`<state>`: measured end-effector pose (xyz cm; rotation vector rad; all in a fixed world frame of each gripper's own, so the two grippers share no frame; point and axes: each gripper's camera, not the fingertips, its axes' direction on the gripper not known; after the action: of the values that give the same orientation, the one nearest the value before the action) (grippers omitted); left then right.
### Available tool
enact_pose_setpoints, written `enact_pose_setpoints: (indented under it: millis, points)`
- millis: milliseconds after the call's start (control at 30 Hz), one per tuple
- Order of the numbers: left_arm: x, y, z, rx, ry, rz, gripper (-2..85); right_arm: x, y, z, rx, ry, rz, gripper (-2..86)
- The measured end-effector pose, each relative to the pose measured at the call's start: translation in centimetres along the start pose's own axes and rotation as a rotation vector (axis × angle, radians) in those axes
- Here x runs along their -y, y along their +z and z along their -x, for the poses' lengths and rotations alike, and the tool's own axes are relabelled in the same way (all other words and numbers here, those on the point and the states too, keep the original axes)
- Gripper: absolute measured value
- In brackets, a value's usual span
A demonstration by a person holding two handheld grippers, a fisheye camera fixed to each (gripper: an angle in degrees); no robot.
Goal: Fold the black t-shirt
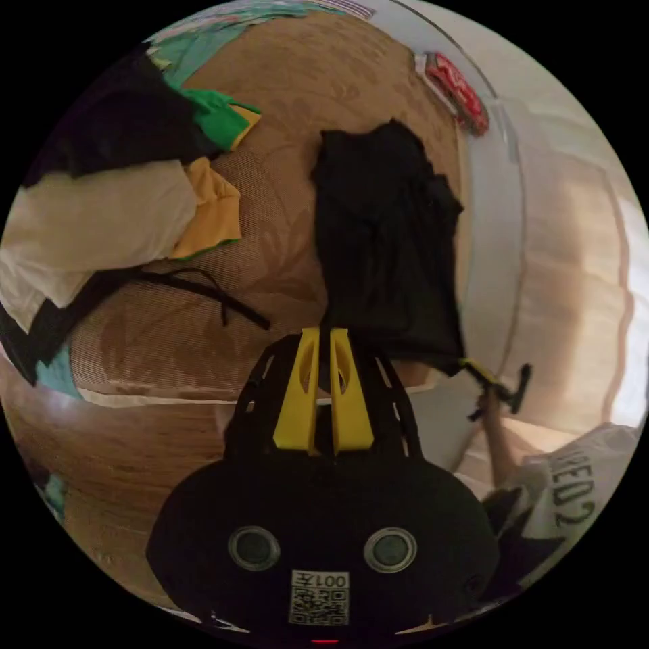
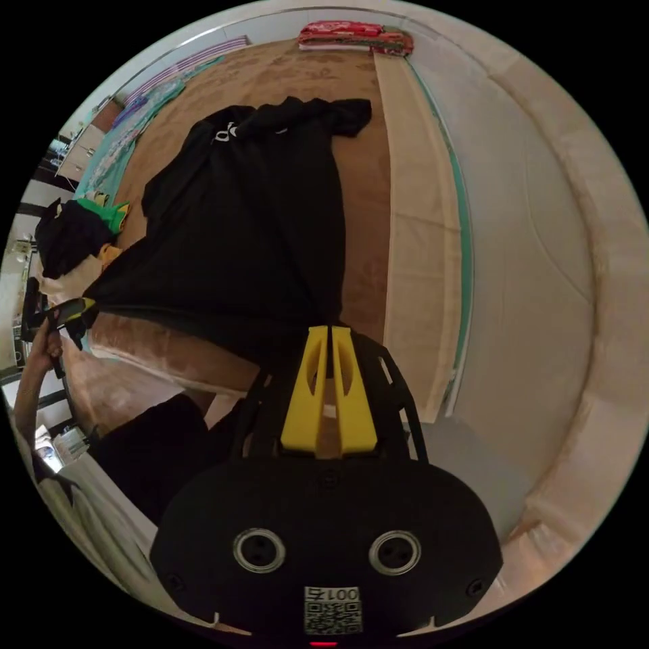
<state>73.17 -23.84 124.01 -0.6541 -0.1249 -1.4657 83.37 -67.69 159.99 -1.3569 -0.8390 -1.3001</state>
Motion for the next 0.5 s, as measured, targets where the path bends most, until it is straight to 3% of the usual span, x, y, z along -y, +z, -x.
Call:
enact_pose_setpoints:
  millis: [67,233,367,500]
  points:
    - [0.7,-2.4,0.0,-0.159,0.030,-0.105,-0.6,0.4,0.0,-0.6,0.019,0.013,-0.029,0.4]
    - [12.9,-9.6,-9.7,-0.160,0.358,-0.327,-0.8,11.7,-8.4,-2.3,0.002,-0.089,-0.418,0.4]
    - [19.6,-21.7,-23.1,-0.111,0.579,-0.576,-0.8,21.1,-23.9,-3.6,-0.062,-0.145,-0.764,0.4]
    - [17.8,-29.7,-31.0,-0.039,0.668,-0.721,-0.7,21.4,-36.8,-2.8,-0.129,-0.197,-0.950,0.4]
